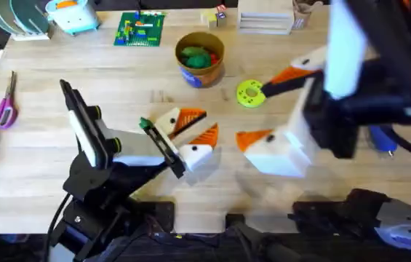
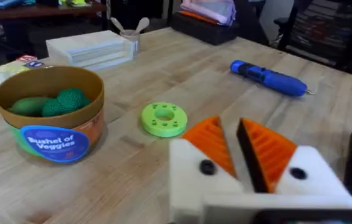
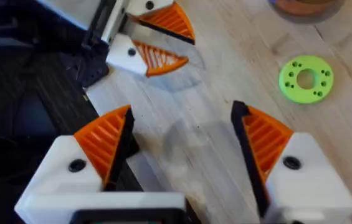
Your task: Pick up the gripper from the table and insert it into the empty holder that is missing its gripper. Then pick up a screw, insert it into the mounting hole, and use the screwdriver to tighten it. Finally, clean up the table by picking up the vegetable and placing it into the bucket.
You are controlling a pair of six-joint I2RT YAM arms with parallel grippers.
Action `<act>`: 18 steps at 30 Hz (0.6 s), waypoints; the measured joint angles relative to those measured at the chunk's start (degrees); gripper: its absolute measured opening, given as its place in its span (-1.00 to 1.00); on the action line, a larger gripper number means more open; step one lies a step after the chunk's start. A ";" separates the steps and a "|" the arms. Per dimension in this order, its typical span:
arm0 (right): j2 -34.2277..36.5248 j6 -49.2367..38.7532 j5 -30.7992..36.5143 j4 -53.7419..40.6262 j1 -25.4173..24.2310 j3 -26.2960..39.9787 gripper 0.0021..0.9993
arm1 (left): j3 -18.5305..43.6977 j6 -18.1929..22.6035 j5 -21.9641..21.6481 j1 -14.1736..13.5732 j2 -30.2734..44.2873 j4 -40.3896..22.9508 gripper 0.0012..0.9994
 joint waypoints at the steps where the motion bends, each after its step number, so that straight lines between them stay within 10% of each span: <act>1: -0.91 -0.30 0.00 -1.16 0.00 0.00 0.92 | 0.00 0.00 0.00 0.00 0.00 -0.02 -0.50; 4: -3.22 -0.78 0.00 -3.88 0.00 0.00 0.92 | 0.00 0.30 0.00 0.00 0.00 0.00 -0.98; 18: -5.00 2.33 8.81 -9.88 -4.17 0.00 0.92 | 0.00 0.37 -0.02 0.00 0.00 -0.02 -0.99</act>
